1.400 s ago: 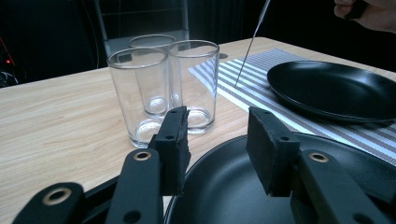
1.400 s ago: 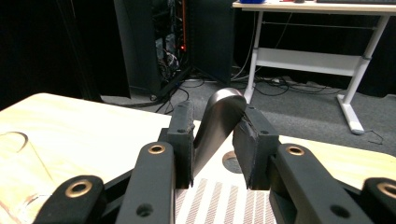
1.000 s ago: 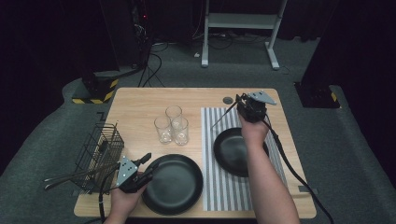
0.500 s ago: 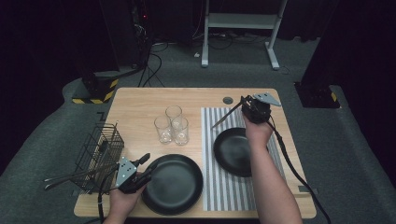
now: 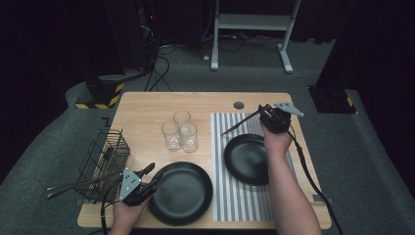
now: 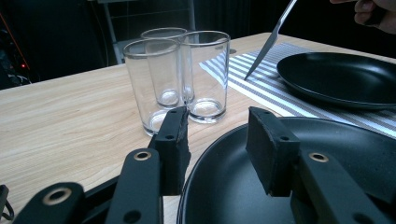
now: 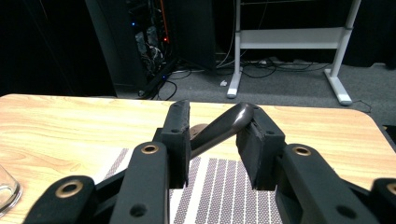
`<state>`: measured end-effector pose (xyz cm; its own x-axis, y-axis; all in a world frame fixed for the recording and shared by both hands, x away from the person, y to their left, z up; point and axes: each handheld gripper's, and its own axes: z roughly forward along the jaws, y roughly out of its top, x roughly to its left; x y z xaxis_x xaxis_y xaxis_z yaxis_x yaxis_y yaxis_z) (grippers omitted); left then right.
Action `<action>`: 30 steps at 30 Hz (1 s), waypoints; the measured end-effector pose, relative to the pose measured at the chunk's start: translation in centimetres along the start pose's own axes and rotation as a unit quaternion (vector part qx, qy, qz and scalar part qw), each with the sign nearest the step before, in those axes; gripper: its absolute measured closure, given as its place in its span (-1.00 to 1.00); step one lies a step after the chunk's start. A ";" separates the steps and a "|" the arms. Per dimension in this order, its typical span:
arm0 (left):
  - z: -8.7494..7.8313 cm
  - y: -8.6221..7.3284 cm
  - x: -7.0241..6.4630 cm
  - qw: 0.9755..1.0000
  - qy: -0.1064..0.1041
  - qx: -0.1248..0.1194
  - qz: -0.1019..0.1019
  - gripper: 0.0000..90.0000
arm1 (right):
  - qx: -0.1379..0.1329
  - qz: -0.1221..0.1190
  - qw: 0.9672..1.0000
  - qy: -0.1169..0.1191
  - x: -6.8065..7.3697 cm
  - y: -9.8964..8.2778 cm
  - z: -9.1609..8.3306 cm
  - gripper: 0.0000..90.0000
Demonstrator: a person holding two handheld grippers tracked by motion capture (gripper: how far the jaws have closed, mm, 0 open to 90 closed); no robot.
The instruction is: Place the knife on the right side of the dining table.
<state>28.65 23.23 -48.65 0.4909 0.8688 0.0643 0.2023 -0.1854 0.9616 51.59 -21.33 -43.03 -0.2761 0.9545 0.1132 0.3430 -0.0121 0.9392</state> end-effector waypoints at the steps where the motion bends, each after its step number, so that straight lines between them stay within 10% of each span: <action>1: -0.1 0.0 0.0 1.000 0.001 -0.001 0.000 0.30 | -0.001 0.002 1.000 0.002 -0.1 -0.1 0.0 0.44; 30: -0.7 -1.4 -0.1 1.000 0.007 0.000 0.005 0.31 | 0.009 0.022 1.000 -0.001 -2.4 -1.8 0.2 0.37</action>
<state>27.69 23.71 -49.79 0.4817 0.8729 0.0781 0.1979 -0.1952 0.9606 51.79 -23.59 -45.10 -0.2596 0.9534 0.1535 0.3712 -0.0483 0.9273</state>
